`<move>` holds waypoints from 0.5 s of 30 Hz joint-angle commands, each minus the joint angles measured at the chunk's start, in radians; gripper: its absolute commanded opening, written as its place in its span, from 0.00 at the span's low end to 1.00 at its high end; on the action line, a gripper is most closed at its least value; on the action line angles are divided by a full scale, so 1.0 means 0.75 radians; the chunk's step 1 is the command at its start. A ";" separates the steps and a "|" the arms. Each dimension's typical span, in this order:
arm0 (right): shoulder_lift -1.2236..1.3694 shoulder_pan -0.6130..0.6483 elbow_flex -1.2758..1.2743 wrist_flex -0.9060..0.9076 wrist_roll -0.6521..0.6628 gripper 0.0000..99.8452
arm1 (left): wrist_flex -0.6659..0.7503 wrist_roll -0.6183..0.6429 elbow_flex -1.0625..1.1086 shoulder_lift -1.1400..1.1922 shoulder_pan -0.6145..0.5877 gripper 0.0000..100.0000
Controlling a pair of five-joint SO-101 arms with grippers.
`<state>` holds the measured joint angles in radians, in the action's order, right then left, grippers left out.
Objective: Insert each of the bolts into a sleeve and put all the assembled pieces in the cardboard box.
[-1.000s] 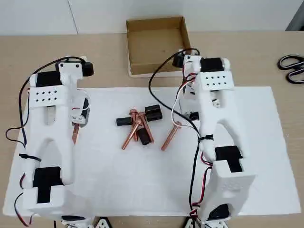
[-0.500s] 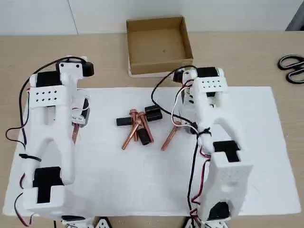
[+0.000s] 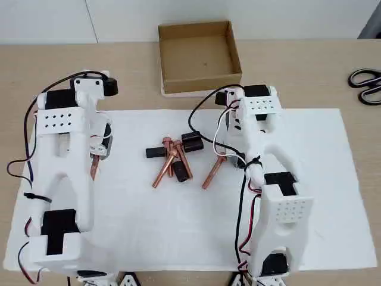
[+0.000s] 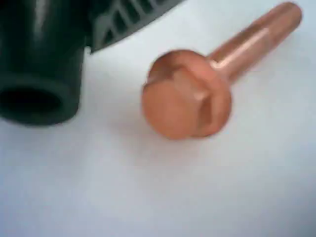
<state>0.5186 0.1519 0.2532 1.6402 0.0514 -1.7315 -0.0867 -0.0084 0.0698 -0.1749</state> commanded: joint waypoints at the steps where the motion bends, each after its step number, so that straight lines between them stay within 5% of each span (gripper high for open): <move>1: -0.009 0.021 0.059 0.005 0.051 0.18 | 0.008 -0.012 -0.005 -0.061 0.000 0.01; 15: -0.009 0.030 0.068 -0.064 0.065 0.19 | 0.010 -0.012 -0.003 -0.061 0.000 0.01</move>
<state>0.5186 0.1703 0.2562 1.6126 0.0898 -1.7315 -0.0867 -0.0084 0.0698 -0.1749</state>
